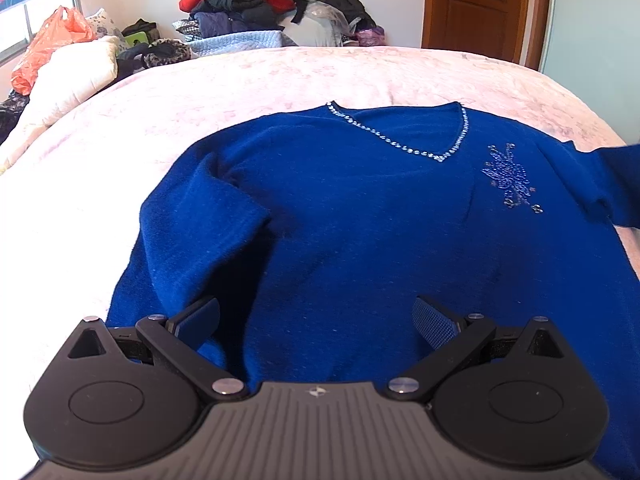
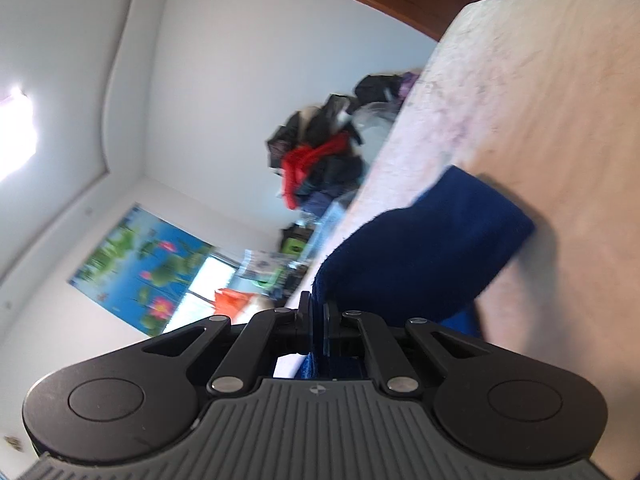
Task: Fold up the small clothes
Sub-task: 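Lift the sleeve with the right tool and fold it across the sweater body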
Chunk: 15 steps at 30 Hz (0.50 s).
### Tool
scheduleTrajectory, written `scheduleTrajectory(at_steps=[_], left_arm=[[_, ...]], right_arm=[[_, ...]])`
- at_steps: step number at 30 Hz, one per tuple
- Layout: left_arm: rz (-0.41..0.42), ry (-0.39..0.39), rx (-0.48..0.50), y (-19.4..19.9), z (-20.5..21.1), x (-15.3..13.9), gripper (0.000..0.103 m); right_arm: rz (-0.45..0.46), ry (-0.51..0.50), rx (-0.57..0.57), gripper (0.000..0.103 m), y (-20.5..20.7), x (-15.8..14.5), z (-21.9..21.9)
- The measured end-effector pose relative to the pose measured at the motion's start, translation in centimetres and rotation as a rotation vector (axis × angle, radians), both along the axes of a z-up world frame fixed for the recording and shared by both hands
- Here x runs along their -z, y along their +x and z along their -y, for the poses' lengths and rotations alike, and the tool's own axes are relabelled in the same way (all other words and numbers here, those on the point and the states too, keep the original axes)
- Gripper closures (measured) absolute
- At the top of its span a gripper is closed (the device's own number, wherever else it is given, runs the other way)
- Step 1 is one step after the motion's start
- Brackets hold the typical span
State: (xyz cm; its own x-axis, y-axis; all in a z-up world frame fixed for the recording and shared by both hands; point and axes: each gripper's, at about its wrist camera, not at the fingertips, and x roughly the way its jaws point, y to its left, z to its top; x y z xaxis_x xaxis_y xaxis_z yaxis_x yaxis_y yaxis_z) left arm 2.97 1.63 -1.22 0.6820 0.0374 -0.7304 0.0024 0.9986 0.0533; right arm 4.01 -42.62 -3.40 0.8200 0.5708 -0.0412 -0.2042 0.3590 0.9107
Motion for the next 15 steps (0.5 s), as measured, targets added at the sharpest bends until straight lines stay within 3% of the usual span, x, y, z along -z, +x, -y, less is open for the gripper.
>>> scheduleTrajectory(at_steps=[15], left_arm=[[0.008, 0.011, -0.031, 0.8, -1.0, -0.3, 0.0]], right_arm=[[0.089, 0.082, -0.097, 0.095, 3.6, -2.6, -3.1]])
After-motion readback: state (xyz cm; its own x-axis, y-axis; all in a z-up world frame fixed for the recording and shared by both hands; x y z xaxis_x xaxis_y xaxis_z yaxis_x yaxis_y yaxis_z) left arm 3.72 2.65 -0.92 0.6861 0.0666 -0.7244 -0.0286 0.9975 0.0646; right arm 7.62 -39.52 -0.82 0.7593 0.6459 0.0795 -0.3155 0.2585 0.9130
